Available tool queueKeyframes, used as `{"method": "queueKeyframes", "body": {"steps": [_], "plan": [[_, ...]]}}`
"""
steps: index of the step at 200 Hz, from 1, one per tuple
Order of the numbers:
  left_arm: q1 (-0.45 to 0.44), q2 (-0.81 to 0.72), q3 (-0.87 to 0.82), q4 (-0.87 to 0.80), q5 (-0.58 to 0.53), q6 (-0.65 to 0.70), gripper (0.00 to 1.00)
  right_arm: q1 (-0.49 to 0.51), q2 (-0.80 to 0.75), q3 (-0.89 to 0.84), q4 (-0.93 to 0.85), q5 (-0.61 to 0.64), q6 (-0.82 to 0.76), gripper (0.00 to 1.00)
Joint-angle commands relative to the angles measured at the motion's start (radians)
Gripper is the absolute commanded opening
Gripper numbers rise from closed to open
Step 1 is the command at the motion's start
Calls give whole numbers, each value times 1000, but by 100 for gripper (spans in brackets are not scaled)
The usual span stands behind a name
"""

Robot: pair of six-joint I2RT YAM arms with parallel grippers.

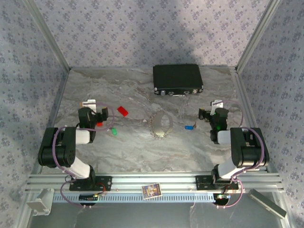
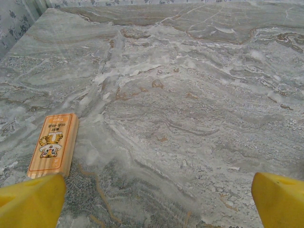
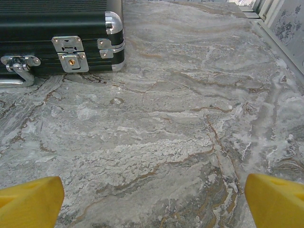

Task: Put the keys on the keyring

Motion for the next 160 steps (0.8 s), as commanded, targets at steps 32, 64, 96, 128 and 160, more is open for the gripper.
{"method": "queueKeyframes", "body": {"steps": [32,64,96,128,160], "plan": [[10,-4,14,9,18,-12,100,-8,-6,16,0,-18,8,99],[10,-148,28,-129,-14,-18,100,16,-167,90,-263,11,-21,99],[8,-334,75,-314,-17,-34,100,51,-353,189,-598,42,81,99],[-4,-435,148,-493,50,-149,98,105,-441,272,-903,38,319,94],[-73,-477,176,-594,169,-366,94,208,-442,319,-1124,-50,456,88]]}}
